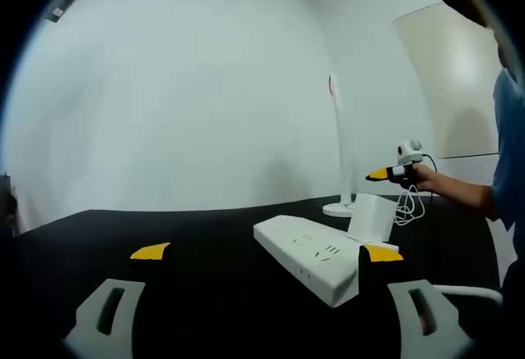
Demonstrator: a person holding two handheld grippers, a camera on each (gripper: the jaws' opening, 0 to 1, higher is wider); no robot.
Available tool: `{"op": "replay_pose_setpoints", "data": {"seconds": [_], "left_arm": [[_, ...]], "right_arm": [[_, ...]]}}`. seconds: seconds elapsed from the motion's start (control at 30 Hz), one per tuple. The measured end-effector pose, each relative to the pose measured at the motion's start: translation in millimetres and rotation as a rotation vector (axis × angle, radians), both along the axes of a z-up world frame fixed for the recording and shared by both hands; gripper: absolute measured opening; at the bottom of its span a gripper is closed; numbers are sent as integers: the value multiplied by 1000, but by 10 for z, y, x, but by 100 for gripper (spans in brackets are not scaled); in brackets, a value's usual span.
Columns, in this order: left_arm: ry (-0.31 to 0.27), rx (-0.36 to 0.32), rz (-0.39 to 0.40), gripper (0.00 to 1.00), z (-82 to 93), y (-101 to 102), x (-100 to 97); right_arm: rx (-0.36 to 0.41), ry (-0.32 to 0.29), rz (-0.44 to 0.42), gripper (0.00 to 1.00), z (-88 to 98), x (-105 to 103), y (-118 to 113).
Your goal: Insert the desk lamp plug into the socket, turn on the power strip switch, turn on the lamp switch, then turn off the lamp switch, turn off the power strip switch, and remove the plug from the socket.
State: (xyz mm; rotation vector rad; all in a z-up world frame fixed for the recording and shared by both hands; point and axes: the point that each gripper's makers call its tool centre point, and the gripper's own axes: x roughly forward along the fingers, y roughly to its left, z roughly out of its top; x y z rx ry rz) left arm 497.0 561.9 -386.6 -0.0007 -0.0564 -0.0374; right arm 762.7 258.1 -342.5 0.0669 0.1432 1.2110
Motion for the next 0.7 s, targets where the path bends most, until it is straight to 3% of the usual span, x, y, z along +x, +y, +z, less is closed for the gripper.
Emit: {"op": "replay_pose_setpoints", "data": {"seconds": [0.7], "left_arm": [[7,4,5,88,-9,-18,14]], "right_arm": [[-50,-31,106,24,14,-295,192]]}}
